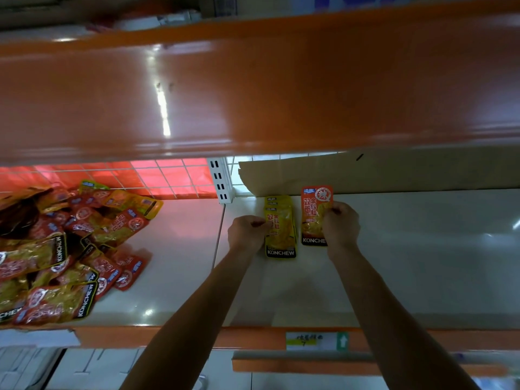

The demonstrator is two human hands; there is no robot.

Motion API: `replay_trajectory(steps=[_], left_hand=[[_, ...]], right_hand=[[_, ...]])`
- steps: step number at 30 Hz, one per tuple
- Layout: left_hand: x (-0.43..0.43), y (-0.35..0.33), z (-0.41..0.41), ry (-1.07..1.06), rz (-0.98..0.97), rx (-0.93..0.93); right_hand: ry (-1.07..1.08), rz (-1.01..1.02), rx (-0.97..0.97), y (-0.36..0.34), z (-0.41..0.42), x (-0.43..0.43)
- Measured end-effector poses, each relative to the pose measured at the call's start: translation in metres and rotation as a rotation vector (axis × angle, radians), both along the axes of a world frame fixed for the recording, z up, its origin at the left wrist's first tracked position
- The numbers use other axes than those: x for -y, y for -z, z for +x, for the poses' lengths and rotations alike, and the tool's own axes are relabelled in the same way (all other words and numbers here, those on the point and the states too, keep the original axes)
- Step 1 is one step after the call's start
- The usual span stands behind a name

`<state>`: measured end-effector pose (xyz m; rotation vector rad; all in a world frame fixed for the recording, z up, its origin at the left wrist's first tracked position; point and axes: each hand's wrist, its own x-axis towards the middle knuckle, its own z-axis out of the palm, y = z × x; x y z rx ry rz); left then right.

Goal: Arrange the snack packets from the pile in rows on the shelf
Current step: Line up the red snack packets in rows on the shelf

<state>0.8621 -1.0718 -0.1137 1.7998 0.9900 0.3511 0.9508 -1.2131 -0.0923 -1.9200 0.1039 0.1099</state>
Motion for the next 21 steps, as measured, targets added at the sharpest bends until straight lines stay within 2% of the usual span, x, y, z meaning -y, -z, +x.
replay_trajectory(steps=[8,21], left_hand=[[0.0,-0.001,-0.003,0.053,0.194,-0.086],[0.008,-0.001,-0.002,0.002,0.335,-0.151]], right_hand=[[-0.01,-0.012,0.004,0.005,-0.002,0.002],[-0.105,-0.031,-0.006,0.005,0.001,0.017]])
